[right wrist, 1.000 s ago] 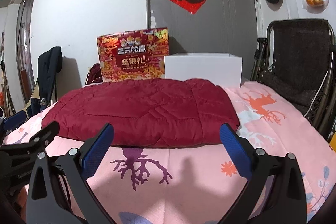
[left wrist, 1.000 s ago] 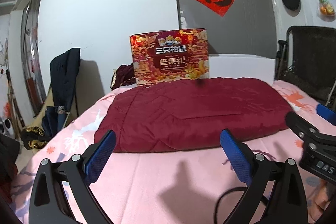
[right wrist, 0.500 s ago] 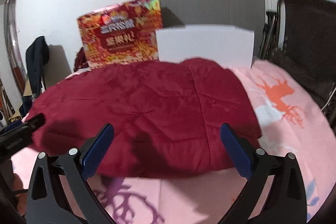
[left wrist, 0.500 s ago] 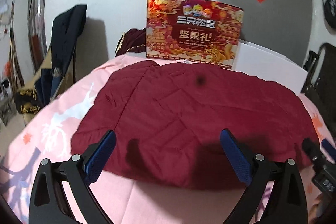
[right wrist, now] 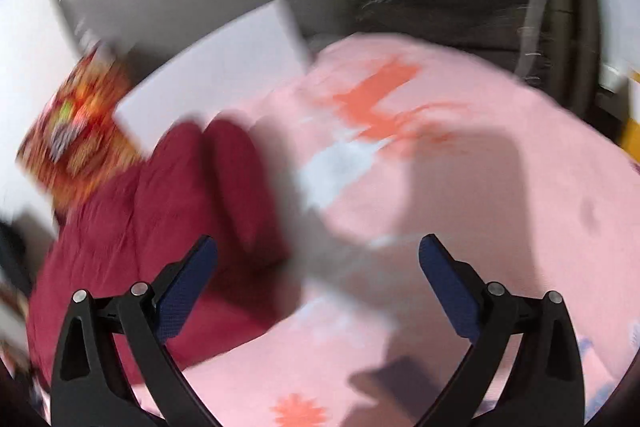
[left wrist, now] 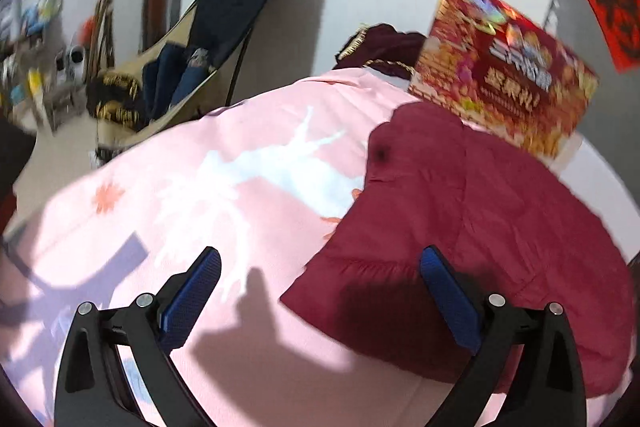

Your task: Fold large clothes

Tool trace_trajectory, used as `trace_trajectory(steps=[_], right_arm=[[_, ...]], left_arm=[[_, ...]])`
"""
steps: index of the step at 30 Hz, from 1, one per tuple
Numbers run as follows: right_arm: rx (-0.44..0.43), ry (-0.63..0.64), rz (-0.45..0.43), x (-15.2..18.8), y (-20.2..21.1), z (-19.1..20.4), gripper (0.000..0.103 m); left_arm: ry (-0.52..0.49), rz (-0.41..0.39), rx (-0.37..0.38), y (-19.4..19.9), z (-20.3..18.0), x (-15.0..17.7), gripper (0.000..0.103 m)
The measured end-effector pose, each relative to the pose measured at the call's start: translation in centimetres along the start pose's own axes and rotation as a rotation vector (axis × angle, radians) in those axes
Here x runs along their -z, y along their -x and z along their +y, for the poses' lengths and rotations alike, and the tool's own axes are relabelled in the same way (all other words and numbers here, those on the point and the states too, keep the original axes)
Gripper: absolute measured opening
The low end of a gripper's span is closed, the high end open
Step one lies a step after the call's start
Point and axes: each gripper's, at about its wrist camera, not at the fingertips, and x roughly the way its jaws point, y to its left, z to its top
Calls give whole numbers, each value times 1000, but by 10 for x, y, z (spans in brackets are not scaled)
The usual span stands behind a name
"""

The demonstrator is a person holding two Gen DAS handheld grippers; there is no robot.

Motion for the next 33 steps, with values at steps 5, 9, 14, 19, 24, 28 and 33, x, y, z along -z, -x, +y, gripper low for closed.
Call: trace_trajectory(steps=[5,9,14,19,24,28,33], right_arm=[[-57,6,-192,10,56,1,99],[-210,170,-273,45,105,37,99],[-291,441,-314,92,143,82,98],[-294,512,-324,114,155,92,98],[-300,498,-280,112,148,89,98],[-299,475,-249,113,144,86,99],[-319,495,-263,115,146,88,99]], left_arm=[[-161,-130,50,51,-31,25,100],[-326,-252,154,103,-63,62,100],[-473,-393,220,149,-86,99,100],[-482,-331,309,154,-85,113,100],[-496,-324,288,151,-91,116,100],[-481,-316,285,146,-85,112,100],[-480,-312,292,146,-83,112,100]])
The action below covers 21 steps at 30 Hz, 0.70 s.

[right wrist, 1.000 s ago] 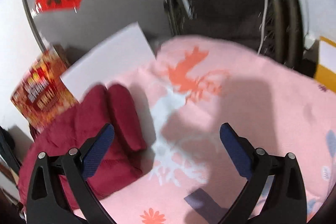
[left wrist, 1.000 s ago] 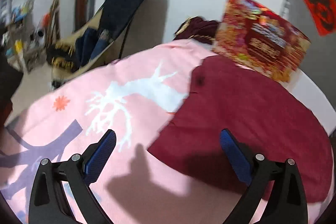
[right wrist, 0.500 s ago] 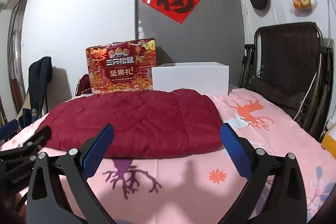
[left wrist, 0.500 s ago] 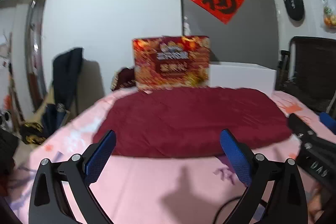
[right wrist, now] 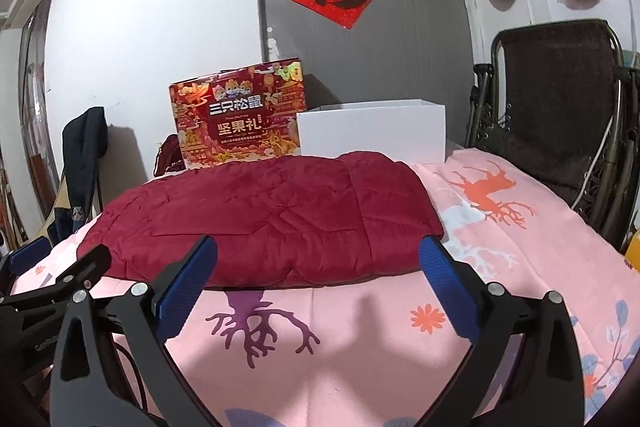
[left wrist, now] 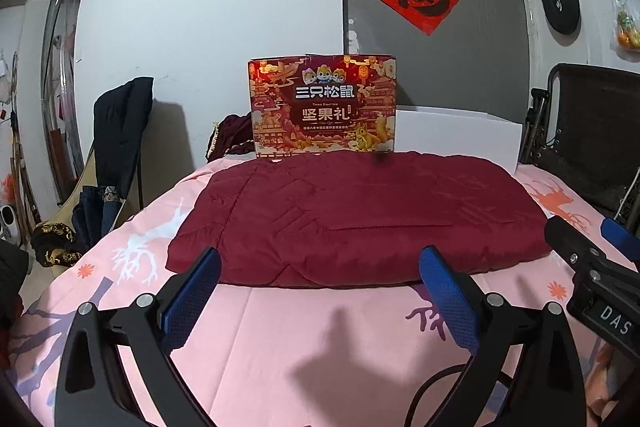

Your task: Fold large clothes

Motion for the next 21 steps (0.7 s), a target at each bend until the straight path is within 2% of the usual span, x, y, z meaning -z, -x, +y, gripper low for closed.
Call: trace_trajectory(steps=[8,21], right_arm=[[-17,89,-41,2,8,18,99],[-20,79,-31,2,6,18,99]], left_arm=[[0,5,-10,-1,0,-1,100],[0,7,-3,-3,0,-1,100]])
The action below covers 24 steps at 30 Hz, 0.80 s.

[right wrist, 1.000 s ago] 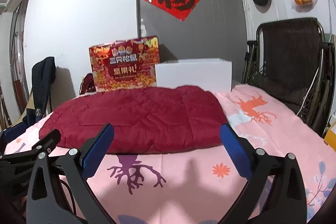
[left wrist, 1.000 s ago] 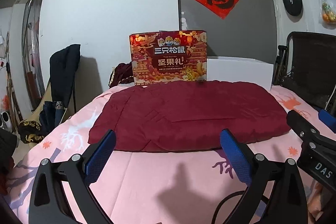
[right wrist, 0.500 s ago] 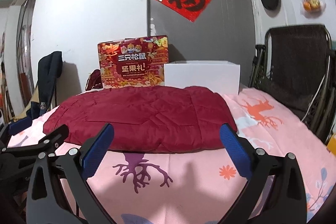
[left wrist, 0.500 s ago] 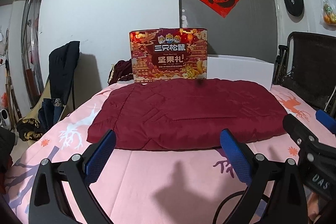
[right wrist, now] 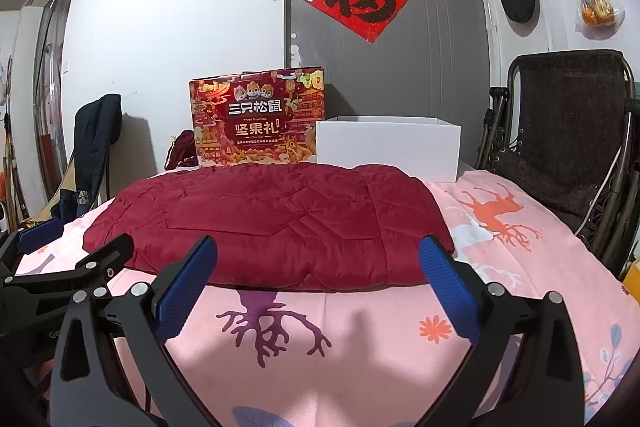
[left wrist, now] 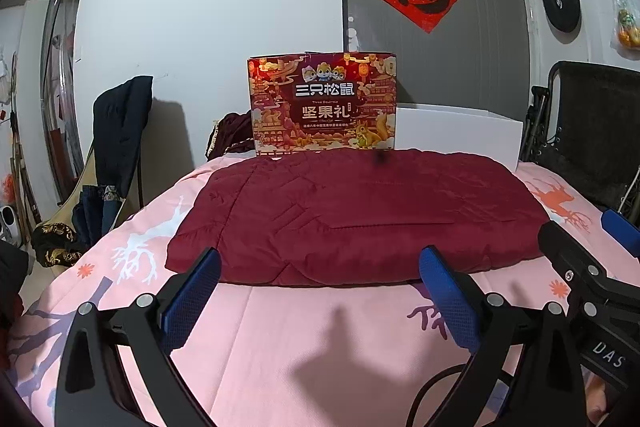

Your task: Fold large clothes

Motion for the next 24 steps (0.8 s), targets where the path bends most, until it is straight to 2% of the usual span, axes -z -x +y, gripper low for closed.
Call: trace_trajectory(steps=[24], right_arm=[[3,-8,2,0,0,1,99]], left_arm=[[-32,-31,-14,5,1,2,100]])
